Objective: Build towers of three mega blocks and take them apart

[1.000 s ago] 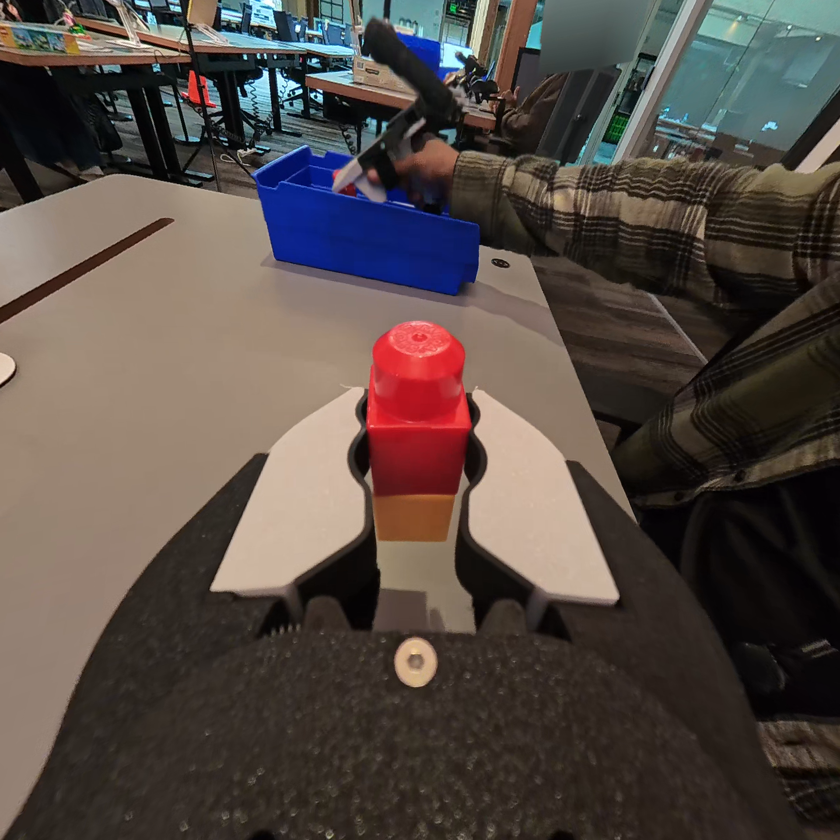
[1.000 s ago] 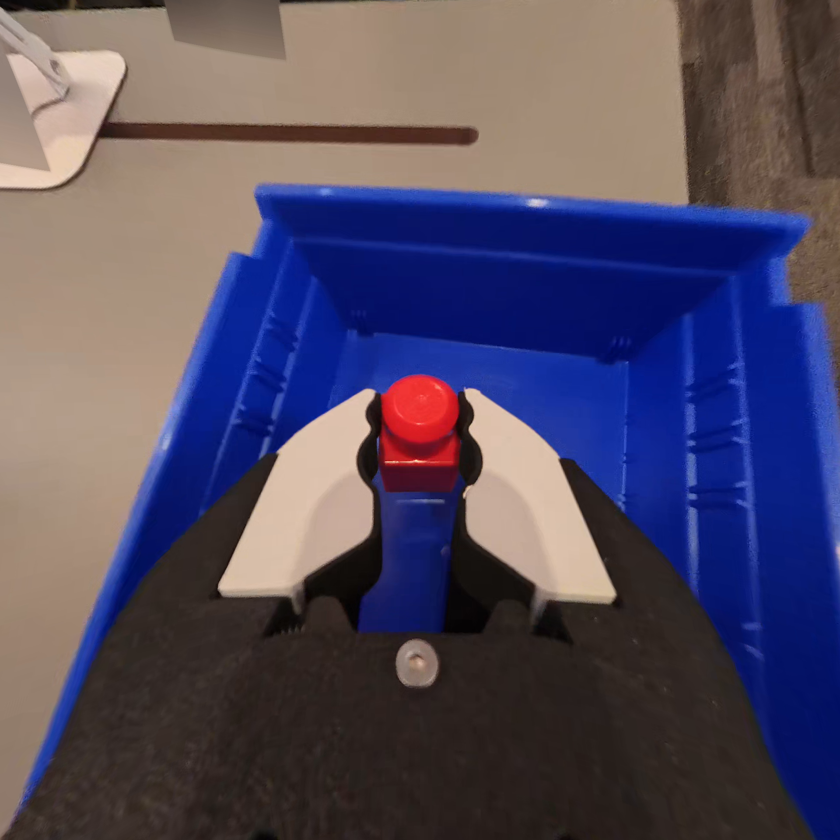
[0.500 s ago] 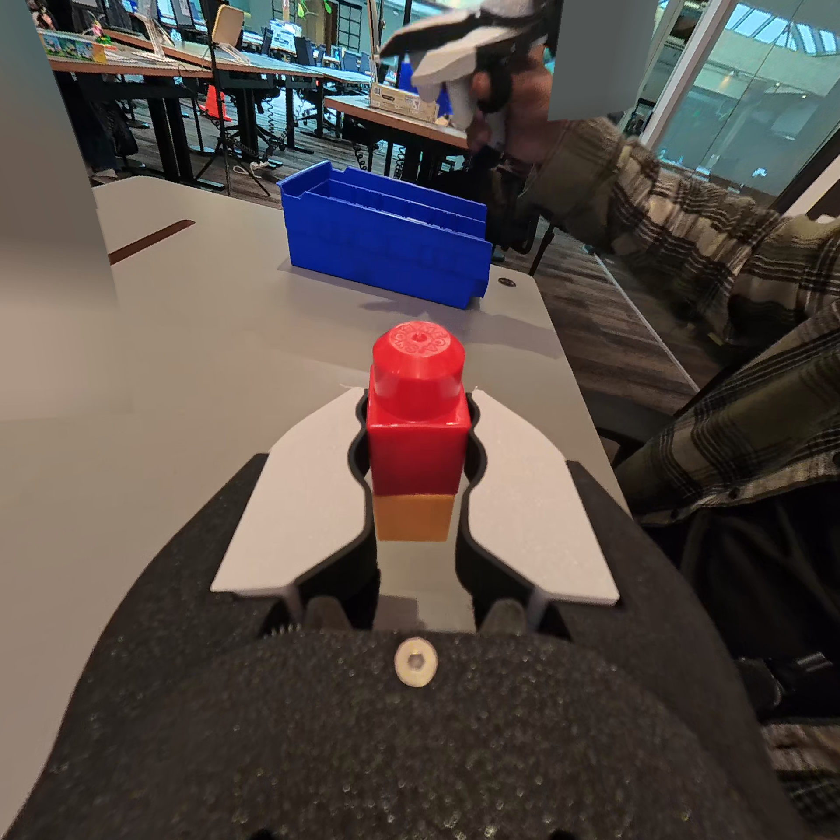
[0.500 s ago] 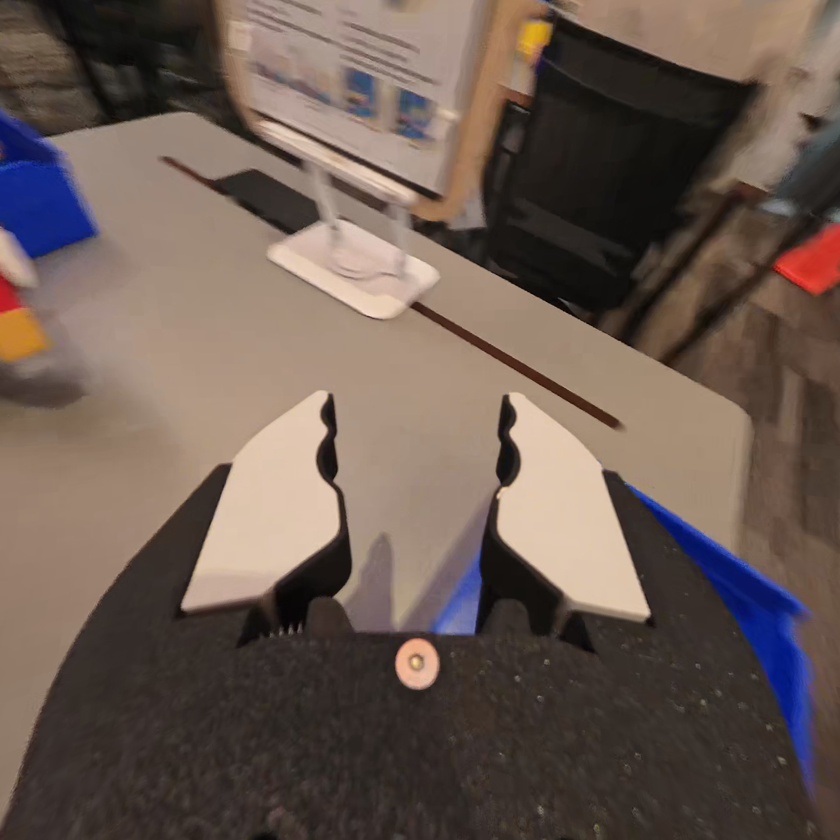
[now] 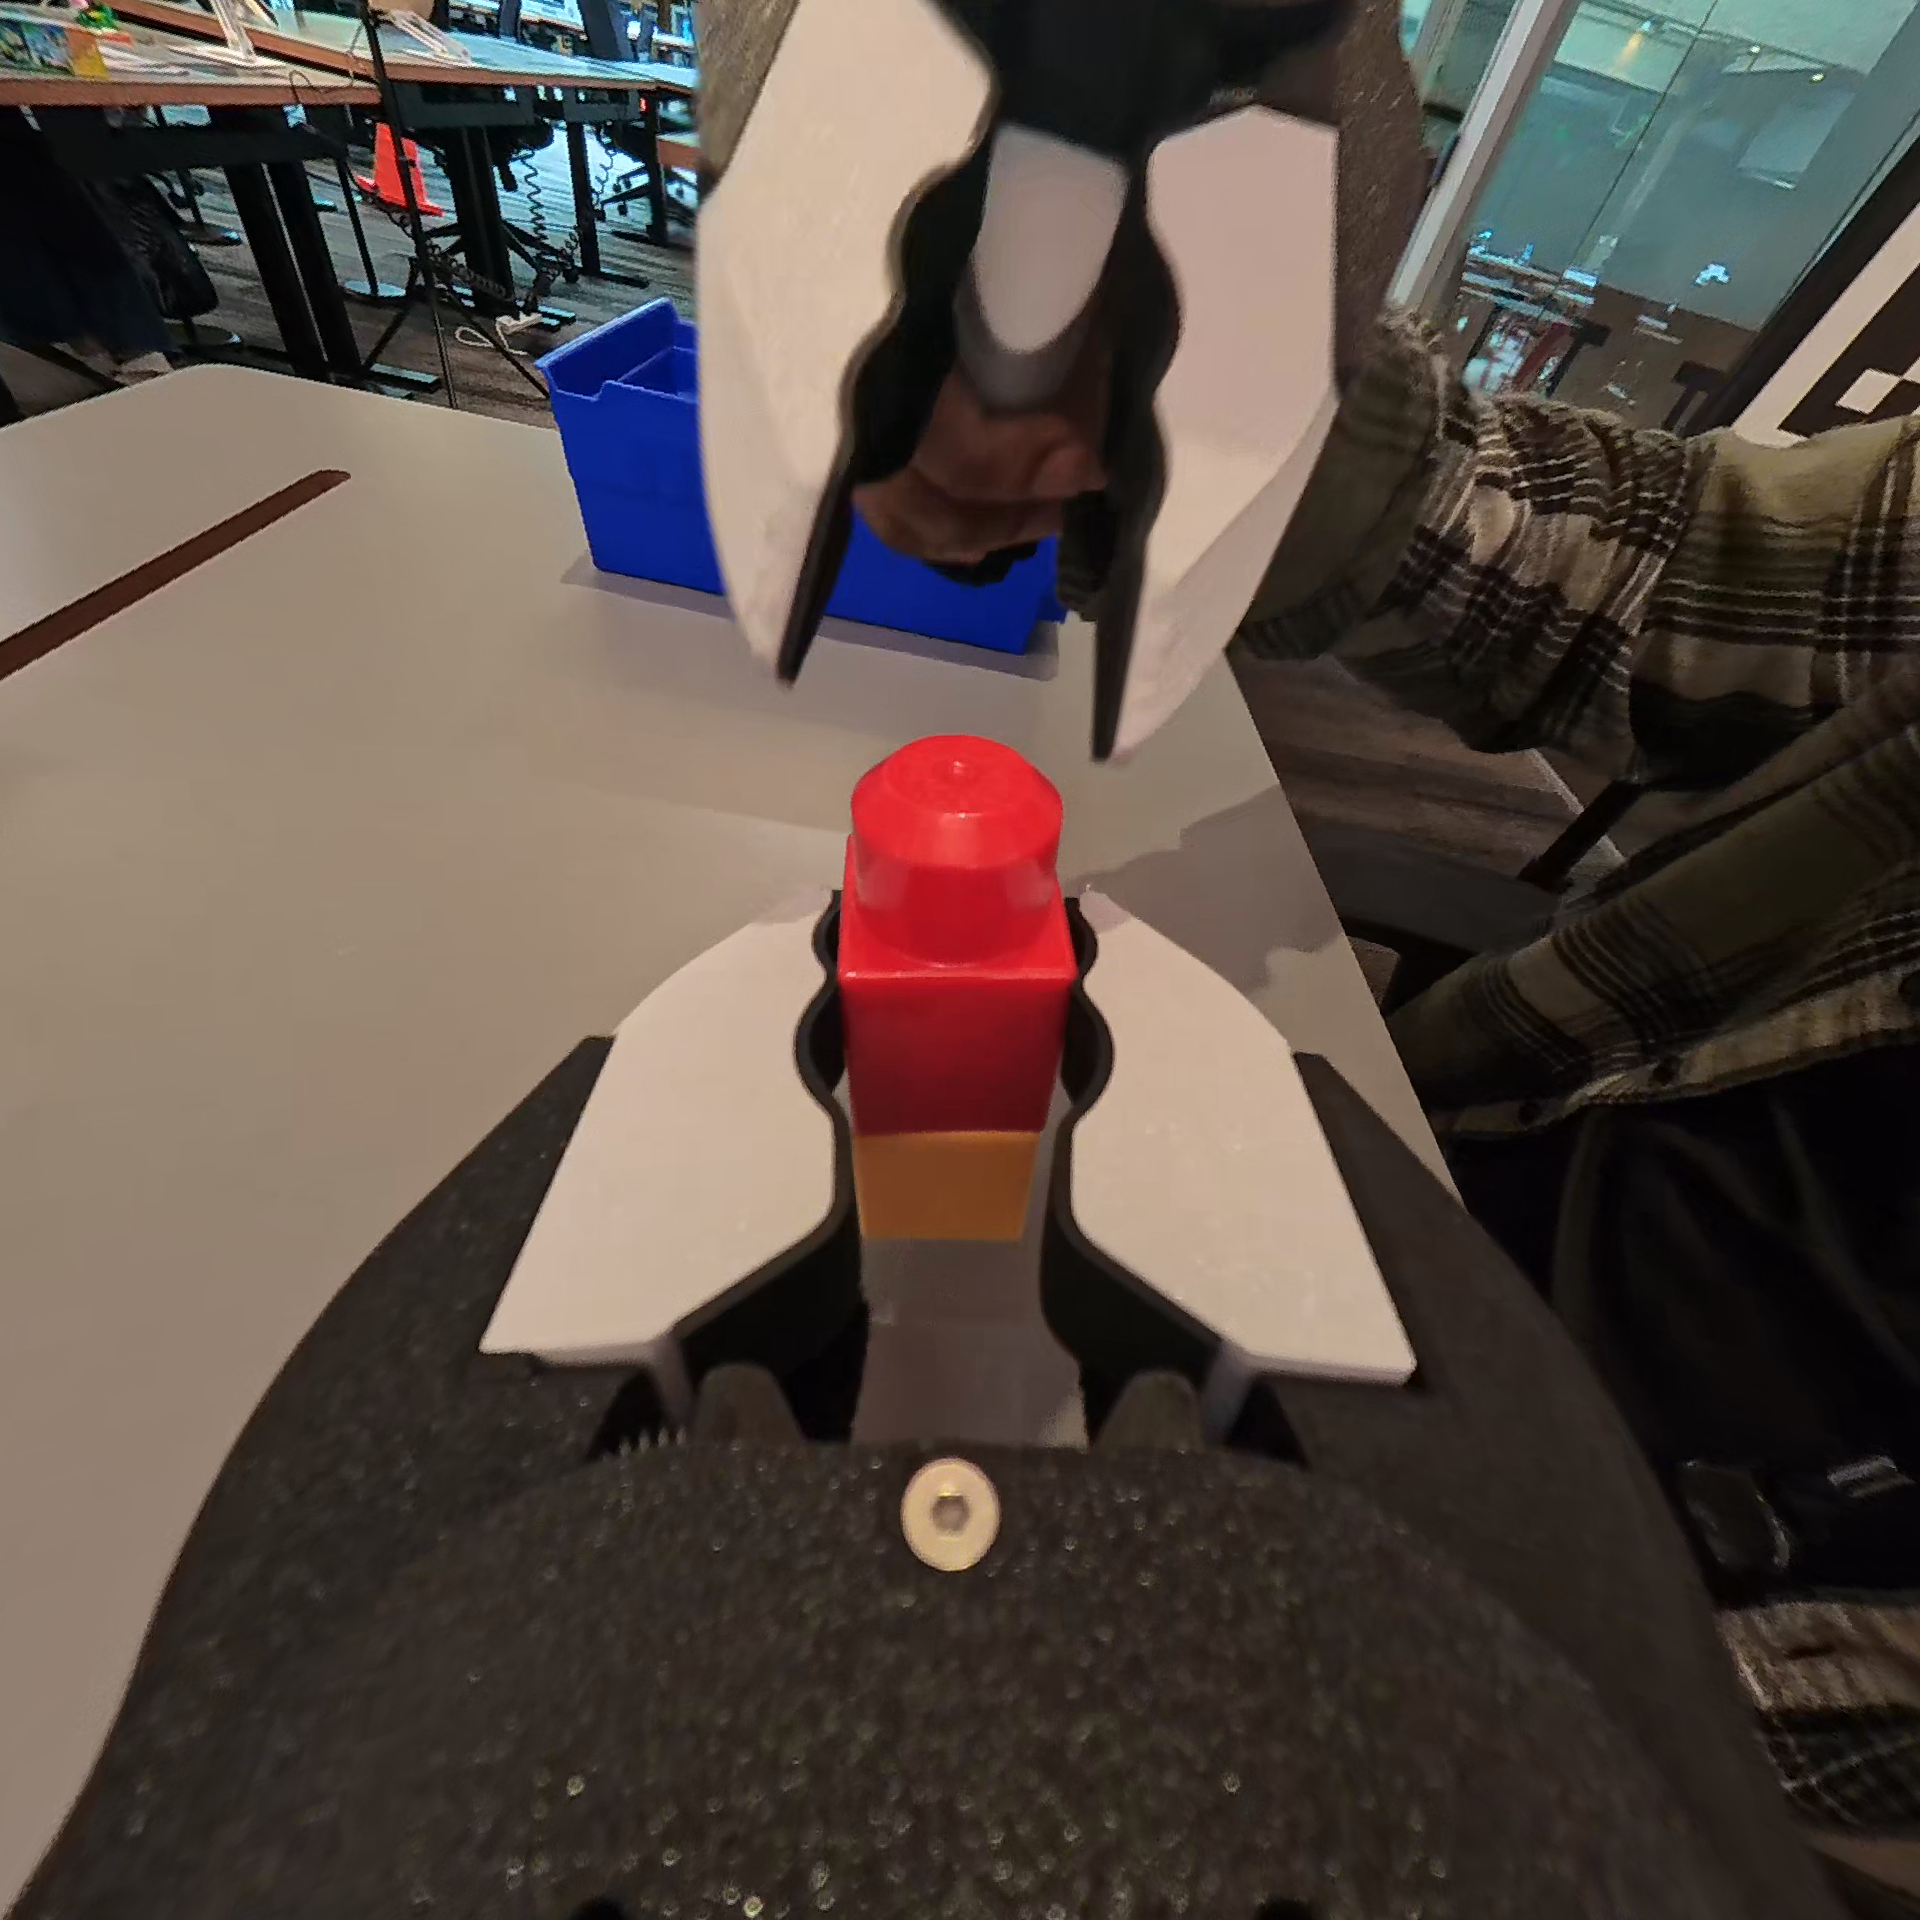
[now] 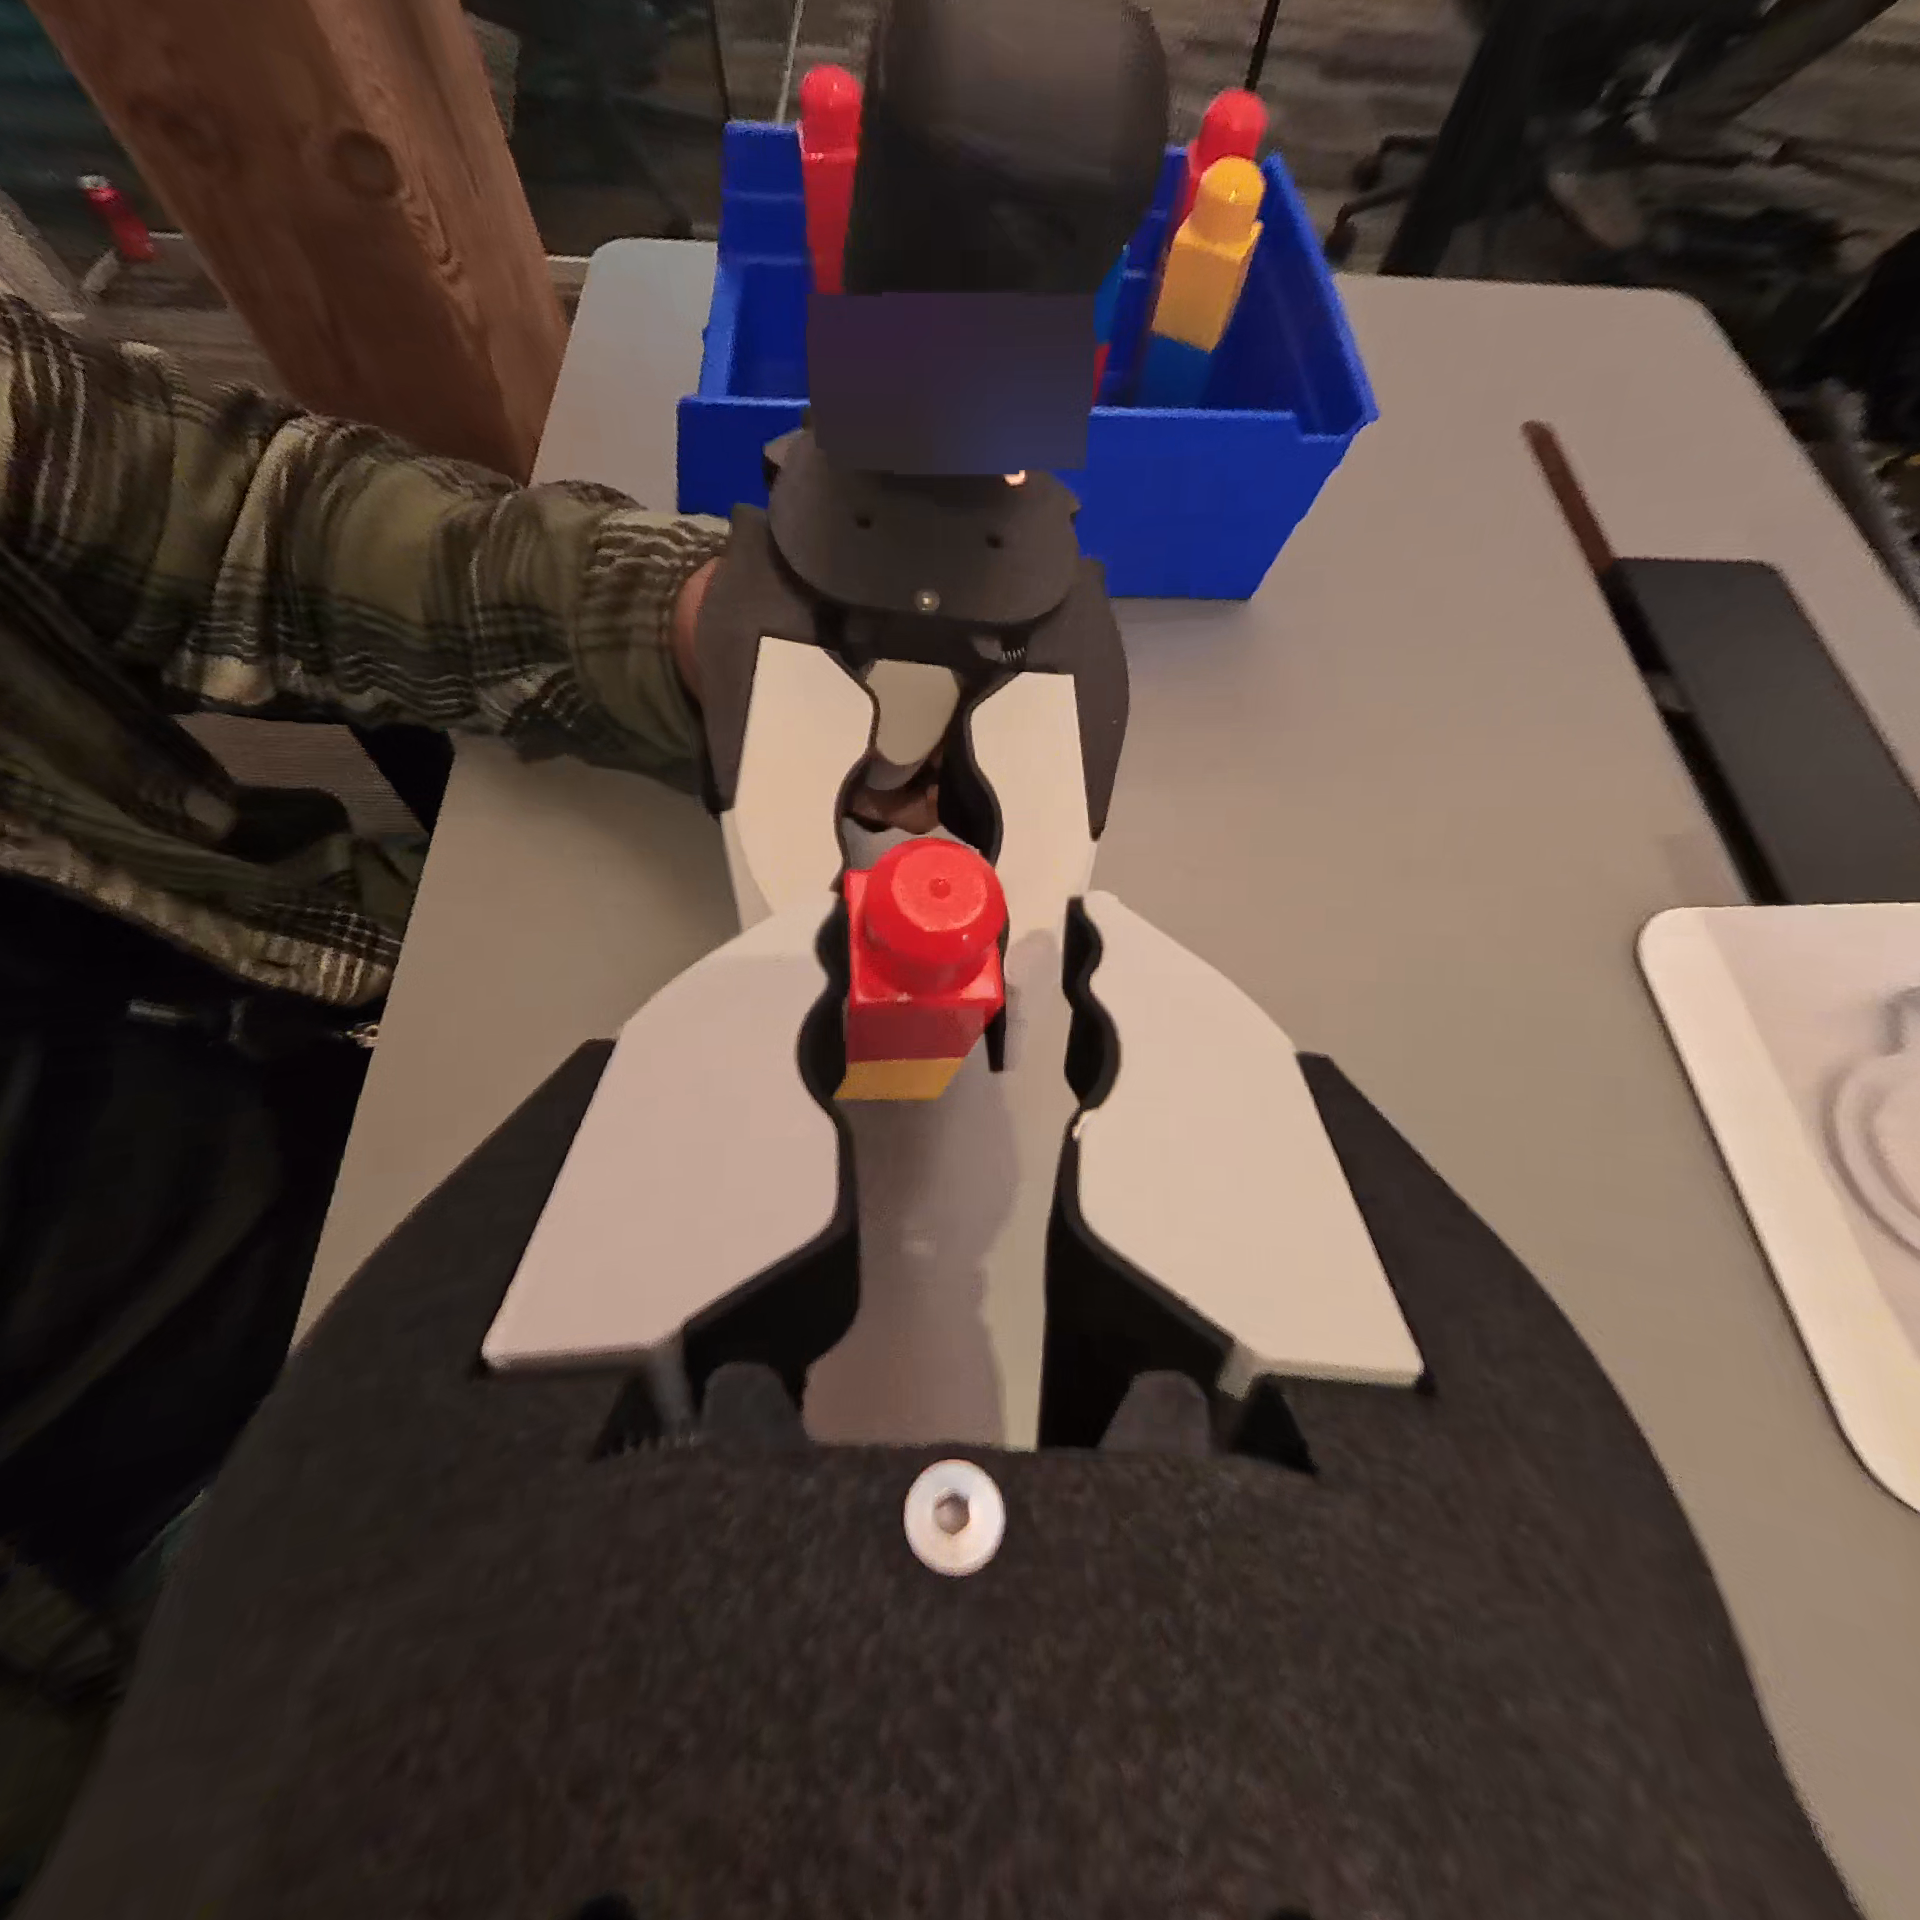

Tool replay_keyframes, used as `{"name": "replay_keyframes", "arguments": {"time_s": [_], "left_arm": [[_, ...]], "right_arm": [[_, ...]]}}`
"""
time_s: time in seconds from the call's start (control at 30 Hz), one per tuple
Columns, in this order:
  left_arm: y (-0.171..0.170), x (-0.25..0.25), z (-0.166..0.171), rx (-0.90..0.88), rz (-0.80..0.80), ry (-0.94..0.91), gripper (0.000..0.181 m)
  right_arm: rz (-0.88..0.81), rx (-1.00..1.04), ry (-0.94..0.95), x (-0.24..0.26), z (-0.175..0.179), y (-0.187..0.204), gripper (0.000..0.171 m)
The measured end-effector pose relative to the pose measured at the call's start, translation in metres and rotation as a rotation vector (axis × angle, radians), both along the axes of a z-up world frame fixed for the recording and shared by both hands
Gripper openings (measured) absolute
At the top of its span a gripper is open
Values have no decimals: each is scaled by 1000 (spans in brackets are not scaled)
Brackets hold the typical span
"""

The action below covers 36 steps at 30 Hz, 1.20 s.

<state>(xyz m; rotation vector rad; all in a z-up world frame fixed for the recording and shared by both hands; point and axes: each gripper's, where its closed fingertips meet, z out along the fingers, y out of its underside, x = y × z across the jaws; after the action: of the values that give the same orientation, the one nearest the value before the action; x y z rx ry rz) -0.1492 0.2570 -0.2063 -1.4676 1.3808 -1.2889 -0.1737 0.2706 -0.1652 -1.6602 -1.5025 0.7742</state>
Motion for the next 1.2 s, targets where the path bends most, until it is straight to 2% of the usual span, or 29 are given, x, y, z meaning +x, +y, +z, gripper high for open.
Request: {"name": "replay_keyframes", "arguments": {"time_s": [0.2,0.3,0.37,0.43,0.53,0.63,0.73,0.77,0.83,0.87,0.97,1.03,1.1,1.2], "left_arm": [[-3,-1,2,-3,-13,-4,38],[-4,1,9,-29,-27,-53,39],[-2,0,7,-56,-27,-49,56],[1,0,0,-68,-22,-22,61],[-2,3,-1,-76,-34,-21,59],[-8,5,-4,-39,-57,-5,38],[-9,4,-2,-41,-52,3,38],[-8,4,-7,-24,-37,34,38],[-3,6,-26,25,3,126,38],[-6,8,-24,-6,-8,112,38],[-14,9,-5,-5,-38,25,38],[-15,7,5,43,-28,-5,38],[-13,6,7,65,-15,-6,38],[-12,8,1,50,-15,7,38]], "right_arm": [[58,-88,-31,-13,-13,-6,29],[41,-84,-28,-13,-6,-6,28],[-1,-38,30,-9,8,3,28],[-11,-55,75,-3,19,5,28],[2,-83,90,1,20,2,28],[21,-110,131,-1,21,-4,28],[-6,-126,170,3,27,-4,28],[-39,-106,231,9,40,0,28],[-139,-46,372,43,83,14,28],[-234,9,384,70,99,25,28],[-638,168,244,194,114,62,28],[-969,212,70,308,99,74,28],[-1201,138,-19,399,69,67,28],[-1373,-64,-38,467,2,48,28]]}}
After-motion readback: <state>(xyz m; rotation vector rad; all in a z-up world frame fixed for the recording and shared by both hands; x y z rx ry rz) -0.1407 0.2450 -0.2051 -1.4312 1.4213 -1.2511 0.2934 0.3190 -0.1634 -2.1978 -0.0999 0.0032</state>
